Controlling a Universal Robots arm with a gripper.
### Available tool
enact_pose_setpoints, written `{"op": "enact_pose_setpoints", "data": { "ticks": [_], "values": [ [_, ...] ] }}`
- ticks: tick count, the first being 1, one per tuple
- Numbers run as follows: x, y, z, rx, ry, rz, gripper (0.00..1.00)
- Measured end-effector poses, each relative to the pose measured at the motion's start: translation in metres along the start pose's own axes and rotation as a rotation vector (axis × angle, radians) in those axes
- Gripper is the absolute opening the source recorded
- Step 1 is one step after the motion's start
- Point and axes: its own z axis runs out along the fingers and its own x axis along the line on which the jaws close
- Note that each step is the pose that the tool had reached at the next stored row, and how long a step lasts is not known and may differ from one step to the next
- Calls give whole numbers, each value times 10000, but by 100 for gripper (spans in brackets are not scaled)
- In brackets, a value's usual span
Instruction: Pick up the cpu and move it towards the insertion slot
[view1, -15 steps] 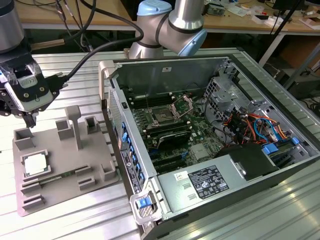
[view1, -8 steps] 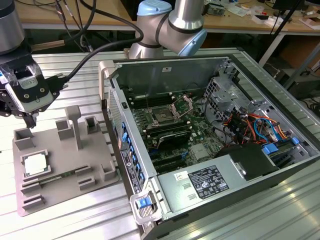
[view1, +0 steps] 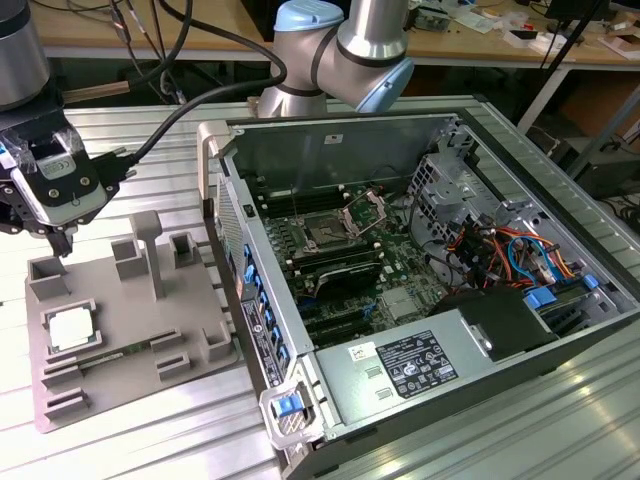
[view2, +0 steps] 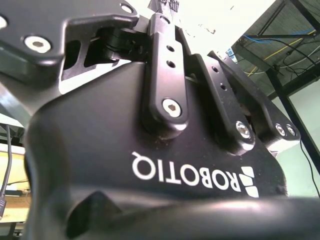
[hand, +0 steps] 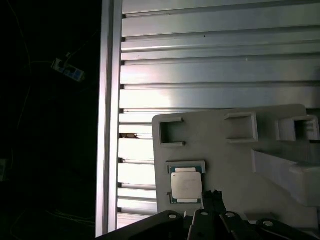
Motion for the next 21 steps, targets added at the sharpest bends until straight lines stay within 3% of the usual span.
{"op": "enact_pose_setpoints", "data": {
  "ticks": [21],
  "values": [
    [0, -2, 64, 1, 1, 0, 11]
  ]
}}
